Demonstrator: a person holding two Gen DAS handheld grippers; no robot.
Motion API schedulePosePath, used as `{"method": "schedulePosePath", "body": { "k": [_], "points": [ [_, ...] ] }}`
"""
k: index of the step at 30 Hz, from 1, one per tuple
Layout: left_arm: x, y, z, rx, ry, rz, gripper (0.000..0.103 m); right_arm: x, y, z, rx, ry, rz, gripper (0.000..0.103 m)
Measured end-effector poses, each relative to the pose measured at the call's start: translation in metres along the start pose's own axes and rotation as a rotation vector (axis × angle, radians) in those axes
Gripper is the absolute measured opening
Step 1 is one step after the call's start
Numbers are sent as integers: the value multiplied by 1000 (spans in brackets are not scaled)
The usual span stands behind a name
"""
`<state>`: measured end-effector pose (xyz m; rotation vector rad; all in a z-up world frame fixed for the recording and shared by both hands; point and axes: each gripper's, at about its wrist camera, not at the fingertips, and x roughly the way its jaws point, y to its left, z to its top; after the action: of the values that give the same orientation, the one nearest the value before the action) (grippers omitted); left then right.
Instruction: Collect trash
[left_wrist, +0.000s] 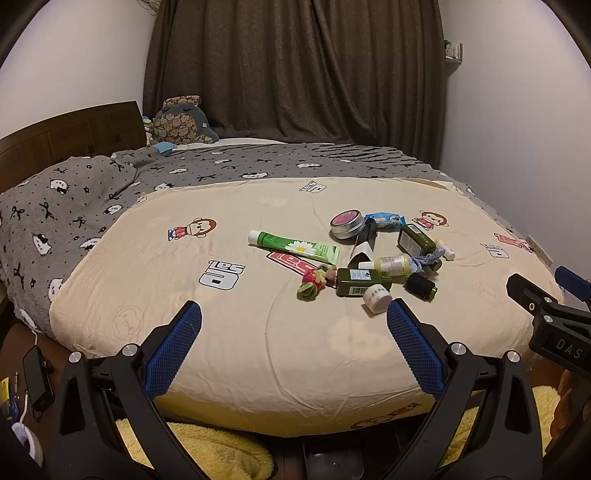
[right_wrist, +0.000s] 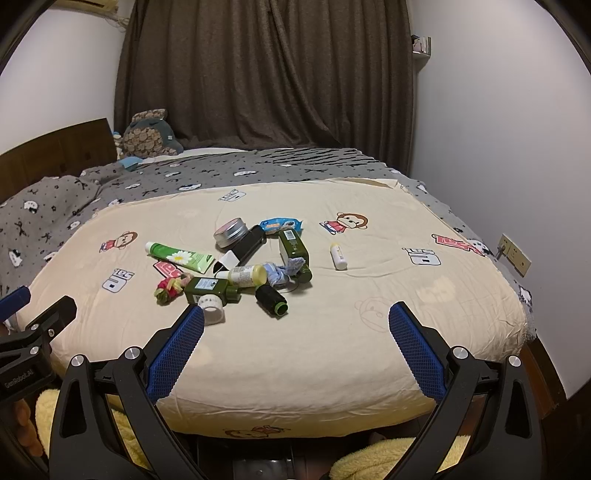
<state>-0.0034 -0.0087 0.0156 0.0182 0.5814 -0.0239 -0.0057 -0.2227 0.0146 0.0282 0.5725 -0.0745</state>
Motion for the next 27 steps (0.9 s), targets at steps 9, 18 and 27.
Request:
{"method": "schedulePosePath", "body": {
  "k": [9, 18, 27],
  "points": [
    [1, -1, 2, -7, -3, -1, 95, 0, 0, 0, 2, -1, 0, 100],
    [0, -1, 1, -9, -8, -3, 95, 0, 0, 0, 3, -1, -1, 100],
    [1, 1, 1, -12, -4, -4, 95, 2, 0, -1, 2, 2, -1, 100]
  ]
}}
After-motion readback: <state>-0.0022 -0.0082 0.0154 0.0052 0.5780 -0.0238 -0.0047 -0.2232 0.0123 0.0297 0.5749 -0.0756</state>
